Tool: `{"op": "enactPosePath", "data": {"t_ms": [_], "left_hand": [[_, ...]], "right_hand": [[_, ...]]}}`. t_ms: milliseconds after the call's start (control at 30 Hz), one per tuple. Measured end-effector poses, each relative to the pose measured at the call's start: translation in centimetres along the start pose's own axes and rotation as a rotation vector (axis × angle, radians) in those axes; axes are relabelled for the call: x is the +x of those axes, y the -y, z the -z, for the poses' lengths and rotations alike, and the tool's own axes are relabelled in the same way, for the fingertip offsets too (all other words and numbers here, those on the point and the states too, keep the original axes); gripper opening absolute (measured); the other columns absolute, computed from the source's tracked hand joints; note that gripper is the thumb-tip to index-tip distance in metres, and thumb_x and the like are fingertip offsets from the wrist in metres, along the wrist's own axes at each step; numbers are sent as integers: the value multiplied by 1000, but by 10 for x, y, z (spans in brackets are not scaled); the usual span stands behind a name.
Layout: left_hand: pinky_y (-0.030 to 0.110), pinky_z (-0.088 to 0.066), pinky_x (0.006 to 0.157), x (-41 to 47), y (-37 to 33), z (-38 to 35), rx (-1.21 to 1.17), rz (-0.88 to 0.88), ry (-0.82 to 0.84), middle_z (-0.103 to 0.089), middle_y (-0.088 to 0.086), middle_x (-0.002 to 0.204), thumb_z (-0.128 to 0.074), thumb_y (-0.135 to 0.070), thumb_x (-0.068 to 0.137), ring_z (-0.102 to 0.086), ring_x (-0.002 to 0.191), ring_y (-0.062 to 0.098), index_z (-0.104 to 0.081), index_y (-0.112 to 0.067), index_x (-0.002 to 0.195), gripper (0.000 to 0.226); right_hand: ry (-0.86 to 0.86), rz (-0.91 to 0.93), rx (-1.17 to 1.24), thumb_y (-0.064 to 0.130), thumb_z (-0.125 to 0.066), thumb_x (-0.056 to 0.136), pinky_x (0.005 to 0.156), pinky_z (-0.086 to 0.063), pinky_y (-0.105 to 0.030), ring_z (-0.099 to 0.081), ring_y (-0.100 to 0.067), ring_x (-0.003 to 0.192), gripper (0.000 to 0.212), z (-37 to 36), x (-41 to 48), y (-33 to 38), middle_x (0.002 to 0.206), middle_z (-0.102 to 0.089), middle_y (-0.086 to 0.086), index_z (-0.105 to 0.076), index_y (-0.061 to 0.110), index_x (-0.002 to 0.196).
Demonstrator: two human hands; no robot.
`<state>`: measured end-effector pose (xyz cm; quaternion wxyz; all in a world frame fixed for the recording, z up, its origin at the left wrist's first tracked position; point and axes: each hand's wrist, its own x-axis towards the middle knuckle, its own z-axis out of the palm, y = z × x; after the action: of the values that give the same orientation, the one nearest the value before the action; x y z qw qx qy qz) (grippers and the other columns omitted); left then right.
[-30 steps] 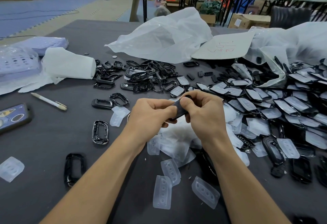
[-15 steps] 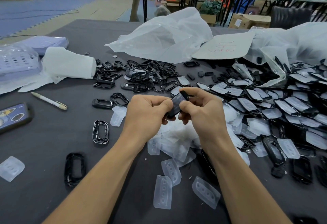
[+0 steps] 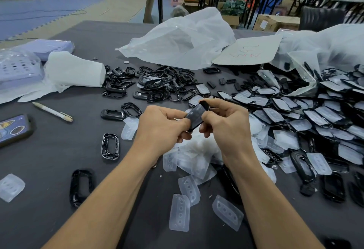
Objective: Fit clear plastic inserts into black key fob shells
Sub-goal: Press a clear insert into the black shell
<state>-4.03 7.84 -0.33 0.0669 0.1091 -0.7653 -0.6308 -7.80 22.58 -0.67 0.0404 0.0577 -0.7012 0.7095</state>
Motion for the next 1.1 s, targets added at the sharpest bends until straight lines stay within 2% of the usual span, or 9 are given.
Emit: {"op": "enactPosePath", "data": {"t_ms": [100, 200, 300, 400, 500, 700, 833, 1000, 1100], "left_hand": [[40, -62, 68, 0, 0, -1, 15, 5, -12, -77, 5, 66, -72, -29, 70, -77, 70, 32, -83, -38, 76, 16], [29, -59, 61, -2, -1, -3, 21, -7, -13, -77, 2, 66, -71, -31, 68, -78, 66, 21, -82, -41, 77, 18], [23, -56, 58, -3, -1, -2, 12, -18, 38, -78, 4, 69, -72, -22, 73, -77, 67, 18, -84, -31, 81, 17], [21, -56, 61, -2, -2, 4, -14, -4, 116, -79, 8, 76, -68, -4, 75, -78, 73, 20, -85, -25, 87, 29], [21, -57, 62, -2, -3, 6, -49, 26, 156, -80, 10, 82, -64, -8, 70, -79, 76, 21, -85, -23, 90, 33], [20, -51, 55, -4, -2, 0, -14, -17, 117, -77, 11, 73, -71, -8, 92, -73, 62, 18, -84, -16, 82, 19], [24, -52, 54, -5, -2, 0, 16, -31, 91, -76, 10, 69, -72, -8, 90, -72, 58, 20, -83, -17, 78, 19], [39, -59, 67, -5, -4, -3, 94, -39, 100, -77, 5, 69, -71, -32, 73, -76, 69, 32, -83, -32, 76, 13], [46, -63, 76, -7, -3, -3, 118, -92, 82, -78, -2, 70, -70, -43, 70, -77, 69, 18, -81, -43, 78, 13]], "right_hand": [[3, 19, -36, 14, -67, 73, 49, -47, -27, -61, -18, 47, 25, 0, -1, 0, 57, -68, -4, -78, 19, 95], [-15, 35, -52, 10, -69, 75, 50, -46, -30, -60, -17, 46, 22, 0, -1, 0, 58, -69, -3, -77, 19, 93], [-32, 33, -47, 2, -70, 80, 50, -45, -27, -59, -16, 46, 23, 1, 0, -1, 60, -69, -3, -77, 18, 94], [-33, 32, -34, -1, -69, 81, 49, -44, -23, -58, -16, 47, 25, 2, 1, -1, 60, -69, -2, -78, 18, 96], [-30, 36, -18, -3, -68, 81, 47, -43, -22, -56, -16, 46, 26, 1, 1, -1, 57, -67, -1, -78, 18, 94], [9, 55, -27, 0, -67, 80, 49, -44, -23, -56, -16, 46, 27, 0, 0, -1, 56, -66, -1, -78, 20, 95], [10, 58, -20, 9, -65, 77, 49, -44, -25, -56, -17, 48, 24, 0, -1, 1, 57, -66, -4, -79, 24, 89], [4, 76, -54, 19, -73, 79, 50, -46, -30, -55, -17, 45, 6, -1, -2, 1, 61, -70, -3, -75, 23, 76], [5, 79, -56, 17, -71, 81, 48, -45, -29, -54, -19, 45, 8, -1, -1, 0, 61, -69, -5, -73, 18, 74]]}}
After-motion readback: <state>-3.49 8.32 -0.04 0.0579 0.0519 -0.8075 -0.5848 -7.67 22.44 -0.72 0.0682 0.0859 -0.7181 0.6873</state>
